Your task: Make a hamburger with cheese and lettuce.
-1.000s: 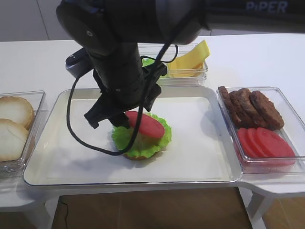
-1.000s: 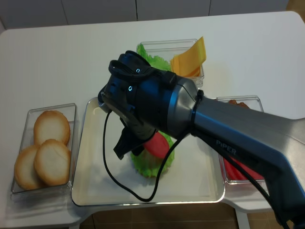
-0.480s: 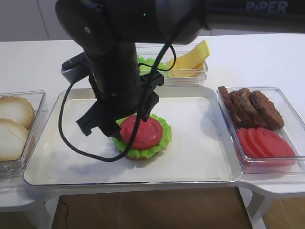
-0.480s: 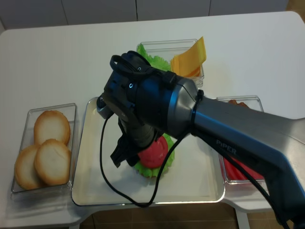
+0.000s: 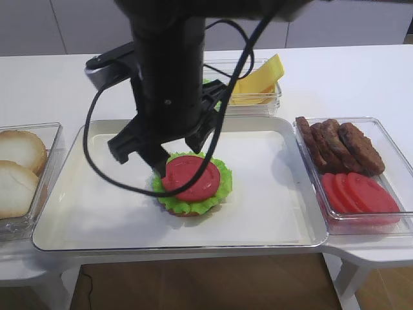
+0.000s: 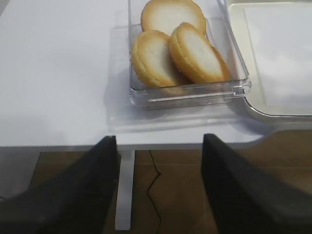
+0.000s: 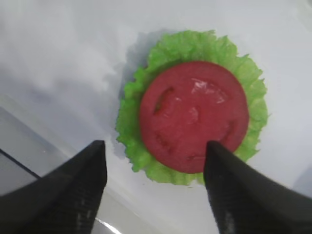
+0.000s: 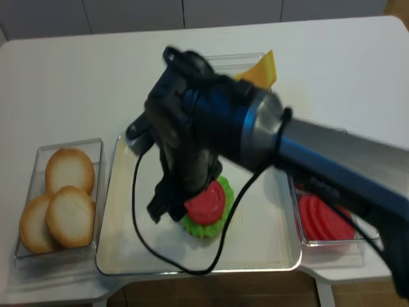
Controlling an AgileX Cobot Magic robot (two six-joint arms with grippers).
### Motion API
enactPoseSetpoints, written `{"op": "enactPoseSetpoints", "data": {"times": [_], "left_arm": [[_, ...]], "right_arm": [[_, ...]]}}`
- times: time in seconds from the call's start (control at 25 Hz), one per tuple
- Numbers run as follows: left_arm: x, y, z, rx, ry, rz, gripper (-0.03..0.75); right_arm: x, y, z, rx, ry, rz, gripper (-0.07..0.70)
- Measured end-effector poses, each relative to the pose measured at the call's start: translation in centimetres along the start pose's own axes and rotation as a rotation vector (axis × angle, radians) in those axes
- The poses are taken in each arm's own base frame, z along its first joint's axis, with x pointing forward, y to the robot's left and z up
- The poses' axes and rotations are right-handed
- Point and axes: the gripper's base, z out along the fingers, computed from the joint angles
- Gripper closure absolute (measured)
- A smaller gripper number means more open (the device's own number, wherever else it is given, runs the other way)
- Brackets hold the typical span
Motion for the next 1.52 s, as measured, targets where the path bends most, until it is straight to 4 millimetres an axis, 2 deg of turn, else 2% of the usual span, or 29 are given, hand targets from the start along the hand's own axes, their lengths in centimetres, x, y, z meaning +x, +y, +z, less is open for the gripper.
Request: {"op": "enactPoseSetpoints", "data": {"times": [0.2, 0.44, 0.76, 0.88, 1.12, 1.36, 1.52], "left_arm": [[0.0, 0.0, 0.0, 0.0, 0.0, 0.0, 0.309], [0.0, 0.0, 0.0, 0.0, 0.0, 0.0, 0.309], [0.0, 0.0, 0.0, 0.0, 0.0, 0.0, 0.309], [0.0, 0.0, 0.0, 0.0, 0.0, 0.0, 0.309], [0.0, 0.0, 0.0, 0.0, 0.0, 0.0, 0.309], [0.0, 0.0, 0.0, 0.0, 0.0, 0.0, 0.309], [0.0, 0.0, 0.0, 0.0, 0.0, 0.0, 0.309]], "right_arm": [[-0.1, -4.3, -1.5, -0.023, -0.028, 0.099, 0.144], [1.0, -11.4, -4.5, -0.062, -0.098, 0.273, 0.144], [4.5, -20.2, -8.1, -0.027, -0.19, 0.495, 0.144], [6.7, -22.0, -8.8, -0.009, -0.192, 0.567, 0.144], [11.6, -22.5, -9.9, 0.041, -0.162, 0.64, 0.145], [15.5, -20.3, -10.4, 0.046, -0.139, 0.629, 0.145], [18.5, -18.3, -11.4, 0.065, -0.182, 0.619, 0.145]]}}
